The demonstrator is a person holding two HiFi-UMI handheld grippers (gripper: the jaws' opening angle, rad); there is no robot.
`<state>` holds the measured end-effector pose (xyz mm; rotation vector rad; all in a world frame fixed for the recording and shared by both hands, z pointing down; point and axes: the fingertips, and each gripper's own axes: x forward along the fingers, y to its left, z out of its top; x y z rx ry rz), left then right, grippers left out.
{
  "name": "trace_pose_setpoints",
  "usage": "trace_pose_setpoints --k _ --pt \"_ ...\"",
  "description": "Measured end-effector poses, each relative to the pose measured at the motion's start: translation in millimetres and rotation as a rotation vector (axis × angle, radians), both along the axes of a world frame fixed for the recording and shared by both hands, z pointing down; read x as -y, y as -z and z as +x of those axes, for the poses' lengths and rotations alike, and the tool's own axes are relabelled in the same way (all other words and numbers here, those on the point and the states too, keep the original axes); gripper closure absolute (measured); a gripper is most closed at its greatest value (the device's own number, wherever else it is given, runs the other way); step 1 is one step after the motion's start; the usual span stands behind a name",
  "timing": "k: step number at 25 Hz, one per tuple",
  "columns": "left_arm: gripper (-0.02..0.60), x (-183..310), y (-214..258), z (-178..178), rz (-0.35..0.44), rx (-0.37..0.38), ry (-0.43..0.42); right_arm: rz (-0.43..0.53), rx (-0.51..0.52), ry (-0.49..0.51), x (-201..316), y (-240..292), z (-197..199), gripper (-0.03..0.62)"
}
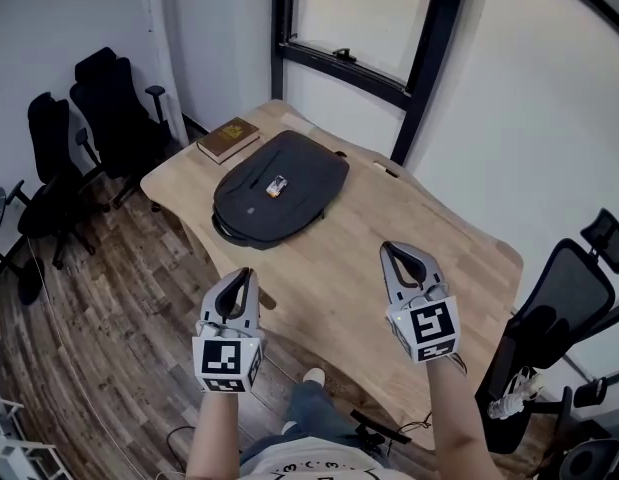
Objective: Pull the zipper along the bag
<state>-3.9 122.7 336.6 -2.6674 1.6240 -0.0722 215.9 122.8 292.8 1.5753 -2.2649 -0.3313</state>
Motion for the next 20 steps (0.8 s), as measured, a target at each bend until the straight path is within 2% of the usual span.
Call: trace_pose_setpoints --k 6,14,20 --pt "0.558 68.6 -10.4 38.9 -0.036 0.010 -0.007 -0.025 -0.020 0.022 63.9 -14.0 21.0 0.542" --pt "0.558 138.2 -26.5 106.5 -0.099 -0.015 -0.043 -0.092 0.011 0.046 133.0 -41.6 48.1 0.542" --pt "0.555 154.2 -60.8 153.9 -0.226 -0.064 -0.140 -0.150 0.083 0.033 165.9 -60.2 67.2 0.542"
